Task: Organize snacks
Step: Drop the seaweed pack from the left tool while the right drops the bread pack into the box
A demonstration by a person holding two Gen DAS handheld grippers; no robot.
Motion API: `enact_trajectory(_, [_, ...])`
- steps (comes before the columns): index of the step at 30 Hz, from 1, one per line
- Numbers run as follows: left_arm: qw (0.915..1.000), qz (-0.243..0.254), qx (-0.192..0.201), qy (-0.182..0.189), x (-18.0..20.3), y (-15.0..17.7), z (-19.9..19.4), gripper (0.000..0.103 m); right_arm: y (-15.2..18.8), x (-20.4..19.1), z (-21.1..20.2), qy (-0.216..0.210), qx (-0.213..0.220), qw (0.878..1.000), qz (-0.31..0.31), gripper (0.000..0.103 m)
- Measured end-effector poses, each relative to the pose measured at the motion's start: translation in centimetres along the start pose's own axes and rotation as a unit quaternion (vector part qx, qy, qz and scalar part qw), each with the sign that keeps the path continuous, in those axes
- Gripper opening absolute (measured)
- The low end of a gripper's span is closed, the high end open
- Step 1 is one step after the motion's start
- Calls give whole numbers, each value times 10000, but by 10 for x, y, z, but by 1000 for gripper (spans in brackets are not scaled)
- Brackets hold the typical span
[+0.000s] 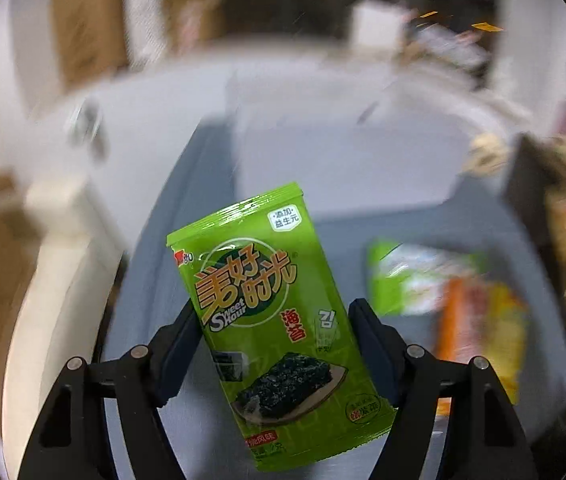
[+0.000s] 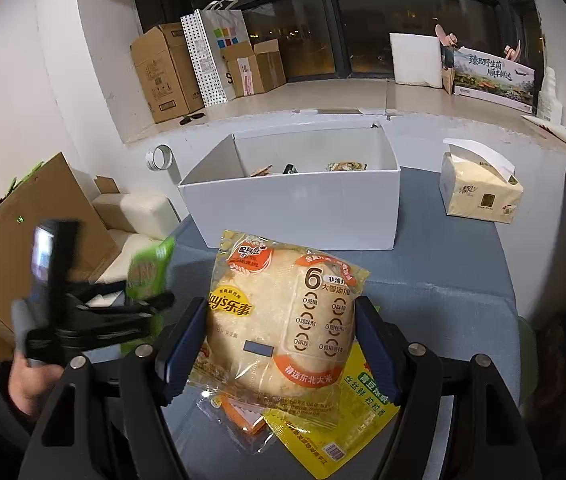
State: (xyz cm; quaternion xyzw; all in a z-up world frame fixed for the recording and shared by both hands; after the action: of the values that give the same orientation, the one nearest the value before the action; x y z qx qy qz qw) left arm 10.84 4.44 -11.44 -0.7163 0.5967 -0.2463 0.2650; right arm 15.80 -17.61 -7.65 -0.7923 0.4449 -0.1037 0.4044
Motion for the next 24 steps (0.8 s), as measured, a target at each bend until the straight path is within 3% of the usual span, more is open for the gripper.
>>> enact_trajectory(5, [9955,406,609,606,5,-62,-52,78,-29,10,1,-69,149,9997,177,77])
enact_trajectory(9, [9925,457,909,682,4,-119,-60,78,-75,23,14,-57,322,9992,232,77])
enact_trajectory(11, [9917,428,929,772,4,-148,-49,78,-98,29,27,-1,299,9992,251,77])
enact_trajectory(15, [9916,582,1016,555,7,-193,-2,79,-147,47,70,73,270,9990,341,77])
enact_trajectory(18, [9938,587,796,503,7,-207,38,79,-169,65,102,-51,113,9974,703,77])
enact_trajectory(21, [9931,735,828,386,11,-210,61,80,-188,77,130,76,-9,9982,595,78])
enact_trajectory(22, [9934,721,810,375,10,-212,69,83,-190,80,134,118,-41,9980,612,82])
enact_trajectory(23, [9942,685,735,380,7,-215,77,88,-194,86,140,261,-61,9968,759,95])
enact_trajectory(24, [9954,643,601,380,6,-217,84,102,-195,90,141,291,-42,9957,875,102])
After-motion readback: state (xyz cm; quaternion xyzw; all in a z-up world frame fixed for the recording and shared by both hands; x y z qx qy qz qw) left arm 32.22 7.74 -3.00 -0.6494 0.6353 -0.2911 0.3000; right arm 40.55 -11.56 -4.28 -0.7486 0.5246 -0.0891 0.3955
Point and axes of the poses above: each gripper's, at about its wrist camera, not at the fingertips, and z roughly the way its jaws point, x to its right, y to its underside, the point moved 1 cm from there along z, roughly the way its jaws point
